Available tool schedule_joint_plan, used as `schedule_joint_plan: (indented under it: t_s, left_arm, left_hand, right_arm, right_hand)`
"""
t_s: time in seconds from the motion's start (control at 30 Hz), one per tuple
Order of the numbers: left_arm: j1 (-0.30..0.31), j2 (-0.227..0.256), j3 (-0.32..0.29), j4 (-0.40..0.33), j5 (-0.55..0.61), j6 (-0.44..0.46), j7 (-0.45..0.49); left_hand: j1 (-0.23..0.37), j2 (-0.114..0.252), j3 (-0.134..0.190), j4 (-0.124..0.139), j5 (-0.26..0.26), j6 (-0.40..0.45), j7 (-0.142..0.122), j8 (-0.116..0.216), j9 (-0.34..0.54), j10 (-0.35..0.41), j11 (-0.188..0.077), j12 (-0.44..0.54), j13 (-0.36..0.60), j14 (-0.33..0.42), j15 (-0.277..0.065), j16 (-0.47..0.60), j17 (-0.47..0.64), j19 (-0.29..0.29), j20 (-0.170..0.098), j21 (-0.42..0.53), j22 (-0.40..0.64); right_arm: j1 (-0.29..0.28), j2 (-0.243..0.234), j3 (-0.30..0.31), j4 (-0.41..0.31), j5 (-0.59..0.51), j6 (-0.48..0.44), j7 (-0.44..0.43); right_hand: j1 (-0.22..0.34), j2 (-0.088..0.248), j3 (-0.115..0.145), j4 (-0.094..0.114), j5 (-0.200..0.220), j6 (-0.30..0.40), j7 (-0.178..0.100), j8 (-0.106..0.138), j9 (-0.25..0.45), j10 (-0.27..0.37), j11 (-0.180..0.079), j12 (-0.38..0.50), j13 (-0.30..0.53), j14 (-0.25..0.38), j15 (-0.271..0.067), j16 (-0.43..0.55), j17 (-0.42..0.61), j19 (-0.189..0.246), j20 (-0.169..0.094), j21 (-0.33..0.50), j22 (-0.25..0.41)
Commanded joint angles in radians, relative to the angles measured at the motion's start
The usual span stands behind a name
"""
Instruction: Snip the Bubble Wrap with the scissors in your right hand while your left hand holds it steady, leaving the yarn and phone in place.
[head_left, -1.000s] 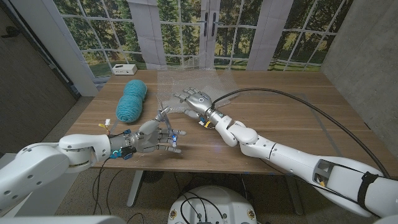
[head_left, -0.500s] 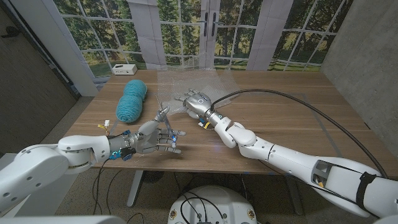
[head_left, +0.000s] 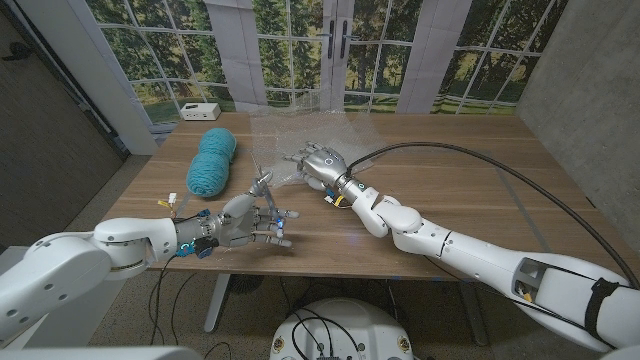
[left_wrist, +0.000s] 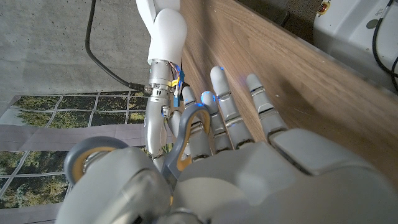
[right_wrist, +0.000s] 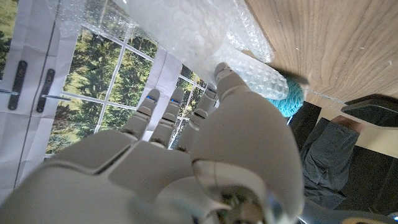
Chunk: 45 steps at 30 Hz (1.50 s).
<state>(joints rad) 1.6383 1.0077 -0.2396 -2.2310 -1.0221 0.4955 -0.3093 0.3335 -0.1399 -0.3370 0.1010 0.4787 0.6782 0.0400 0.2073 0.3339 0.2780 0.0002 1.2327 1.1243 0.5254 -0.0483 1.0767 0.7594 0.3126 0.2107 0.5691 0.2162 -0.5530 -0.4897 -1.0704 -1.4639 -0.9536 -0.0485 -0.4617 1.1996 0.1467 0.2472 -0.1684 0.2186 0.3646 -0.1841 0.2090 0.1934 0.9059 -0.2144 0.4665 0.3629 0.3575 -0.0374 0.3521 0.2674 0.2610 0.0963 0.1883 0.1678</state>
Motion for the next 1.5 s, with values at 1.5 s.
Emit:
schedule_joint_plan:
  t_s: [1.5]
  left_arm:
    - [-0.127, 0.093, 0.12, 0.034, -0.054, -0.021, 0.016]
  left_hand:
    - [0.012, 0.005, -0.003, 0.02, -0.003, -0.116, 0.123, 0.003, -0.003, 0.021, -0.014, 0.005, -0.005, 0.007, 0.0, 0.013, 0.006, 0.014, 0.0, -0.018, 0.007]
  right_arm:
    - [-0.212, -0.118, 0.342, -0.142, 0.413, 0.253, -0.02]
  right_hand:
    - [0.043, 0.01, -0.009, 0.016, 0.02, 0.028, -0.025, -0.011, 0.012, -0.057, 0.002, 0.106, 0.092, 0.03, -0.196, 0.013, 0.057, 0.03, -0.018, 0.006, 0.002]
